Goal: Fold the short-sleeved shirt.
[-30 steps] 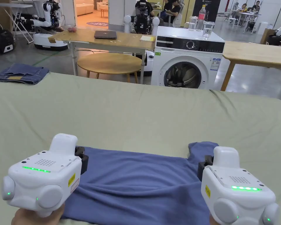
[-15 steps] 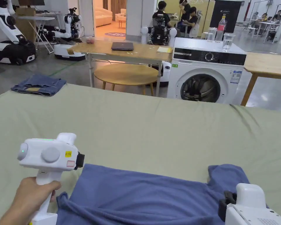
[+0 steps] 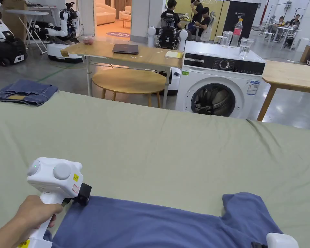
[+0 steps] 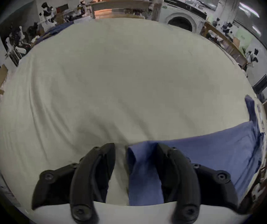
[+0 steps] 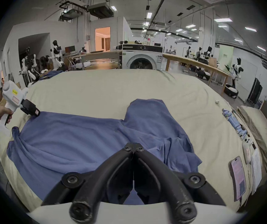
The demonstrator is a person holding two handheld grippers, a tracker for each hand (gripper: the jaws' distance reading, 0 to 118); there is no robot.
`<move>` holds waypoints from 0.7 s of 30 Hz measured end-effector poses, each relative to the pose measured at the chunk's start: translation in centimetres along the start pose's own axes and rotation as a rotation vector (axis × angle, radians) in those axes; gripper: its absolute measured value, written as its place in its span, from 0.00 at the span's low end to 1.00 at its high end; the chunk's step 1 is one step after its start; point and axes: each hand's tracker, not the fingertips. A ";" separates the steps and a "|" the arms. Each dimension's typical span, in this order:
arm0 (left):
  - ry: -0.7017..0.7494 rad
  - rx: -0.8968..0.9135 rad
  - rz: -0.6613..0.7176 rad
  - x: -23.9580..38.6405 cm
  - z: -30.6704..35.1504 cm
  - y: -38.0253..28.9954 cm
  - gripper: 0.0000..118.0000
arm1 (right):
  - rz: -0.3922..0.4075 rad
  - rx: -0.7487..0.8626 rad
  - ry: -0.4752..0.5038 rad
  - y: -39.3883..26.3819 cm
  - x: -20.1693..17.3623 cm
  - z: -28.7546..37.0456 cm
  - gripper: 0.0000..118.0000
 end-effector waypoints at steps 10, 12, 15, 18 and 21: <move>-0.060 0.073 -0.030 1.2 4.3 -2.2 0.00 | -0.033 -0.038 0.014 1.3 1.4 -1.0 0.00; -0.080 0.107 -0.017 1.1 5.5 -2.7 0.00 | -0.037 -0.034 0.010 2.7 2.2 -1.8 0.00; -0.101 0.138 -0.008 0.1 5.9 -2.4 0.00 | -0.057 -0.088 0.009 6.1 3.8 -4.0 0.00; -0.106 0.166 -0.003 -0.2 6.5 -2.6 0.00 | -0.065 -0.157 0.003 9.6 5.6 -7.7 0.32; -0.108 0.181 0.008 -0.2 6.8 -2.9 0.00 | -0.072 -0.248 0.011 11.6 7.6 -12.7 0.37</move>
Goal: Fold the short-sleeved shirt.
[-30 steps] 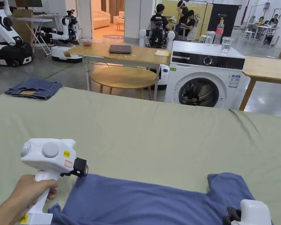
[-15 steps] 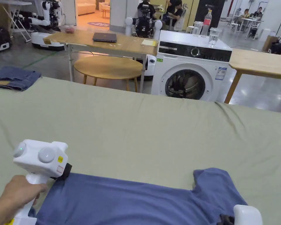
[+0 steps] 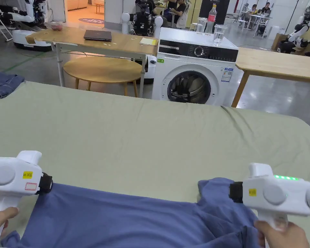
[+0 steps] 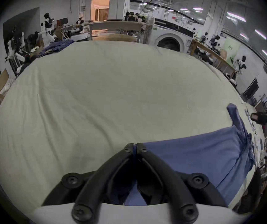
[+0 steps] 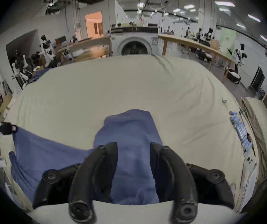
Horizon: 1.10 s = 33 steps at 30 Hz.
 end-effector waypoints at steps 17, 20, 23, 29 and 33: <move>0.005 0.016 0.047 -0.3 1.2 -2.1 0.00 | 0.023 -0.247 0.030 1.2 2.7 -8.4 0.00; 0.007 0.022 0.042 -0.2 1.8 -2.4 0.00 | 0.040 -0.178 0.018 0.7 2.3 -6.4 0.00; 0.005 0.030 0.042 -0.3 2.5 -2.6 0.00 | 0.047 -0.123 0.048 0.1 2.0 -3.3 0.00; -0.013 0.067 0.054 -0.1 5.2 -4.0 0.00 | 0.048 -0.015 0.043 -1.9 2.2 4.1 0.00; -0.018 0.094 0.045 -0.2 7.7 -5.4 0.00 | 0.050 0.044 0.029 -3.8 3.1 8.1 0.00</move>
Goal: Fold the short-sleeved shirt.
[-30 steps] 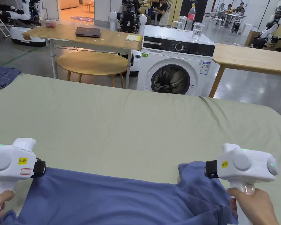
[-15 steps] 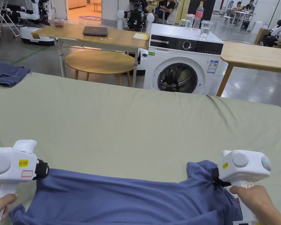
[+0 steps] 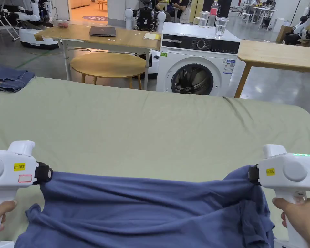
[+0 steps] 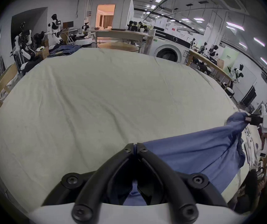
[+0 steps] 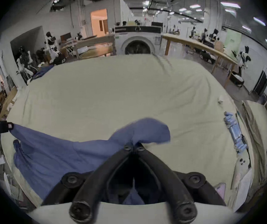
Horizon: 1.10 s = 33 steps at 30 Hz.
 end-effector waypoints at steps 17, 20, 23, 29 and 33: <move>0.006 -0.082 -0.106 -0.5 6.6 -8.4 0.00 | 0.069 -0.071 -0.055 -10.6 -0.9 8.9 0.00; 0.008 -0.133 -0.125 -0.3 6.6 -10.2 0.00 | 0.088 -0.148 -0.067 -12.7 -1.0 8.4 0.00; 0.015 -0.183 -0.126 -0.6 6.0 -11.7 0.00 | 0.090 -0.210 -0.072 -14.8 -1.1 8.3 0.00; 0.029 -0.246 -0.135 -0.8 3.6 -13.6 0.00 | 0.067 -0.281 -0.089 -17.6 -0.2 4.8 0.00; 0.042 -0.238 -0.141 -0.6 3.3 -13.8 0.00 | 0.048 -0.267 -0.083 -18.2 -0.3 4.2 0.00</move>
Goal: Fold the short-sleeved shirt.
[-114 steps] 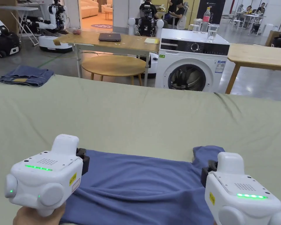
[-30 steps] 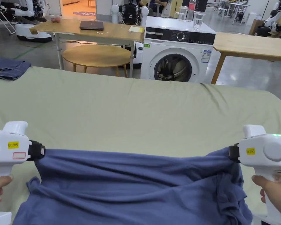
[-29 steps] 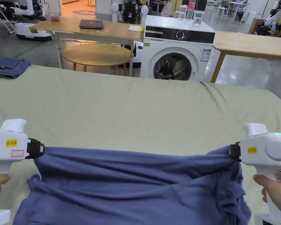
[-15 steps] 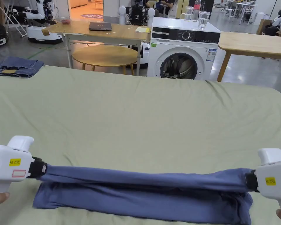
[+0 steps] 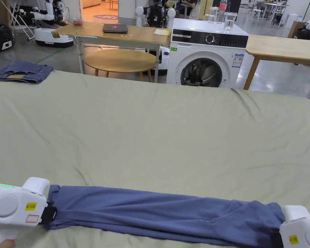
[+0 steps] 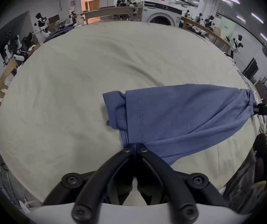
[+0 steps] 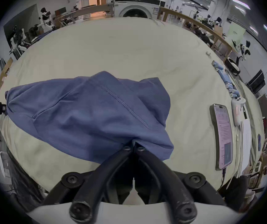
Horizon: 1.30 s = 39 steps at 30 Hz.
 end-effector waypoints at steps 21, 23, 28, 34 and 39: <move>0.033 0.594 -0.051 10.3 4.9 5.4 0.39 | -0.105 0.728 -0.023 4.7 -9.7 7.2 0.29; 0.047 0.665 -0.080 11.3 5.1 5.5 0.39 | -0.109 0.784 -0.002 5.0 -10.9 7.4 0.19; 0.103 0.797 -0.102 13.2 5.7 5.5 0.12 | -0.091 0.894 0.036 5.4 -13.7 8.3 0.00; 0.099 0.847 -0.019 12.2 6.0 5.6 0.00 | -0.092 0.937 0.020 5.8 -15.6 8.8 0.00; 0.099 0.737 0.024 9.4 6.3 5.8 0.00 | -0.090 0.916 0.036 6.5 -16.0 8.5 0.00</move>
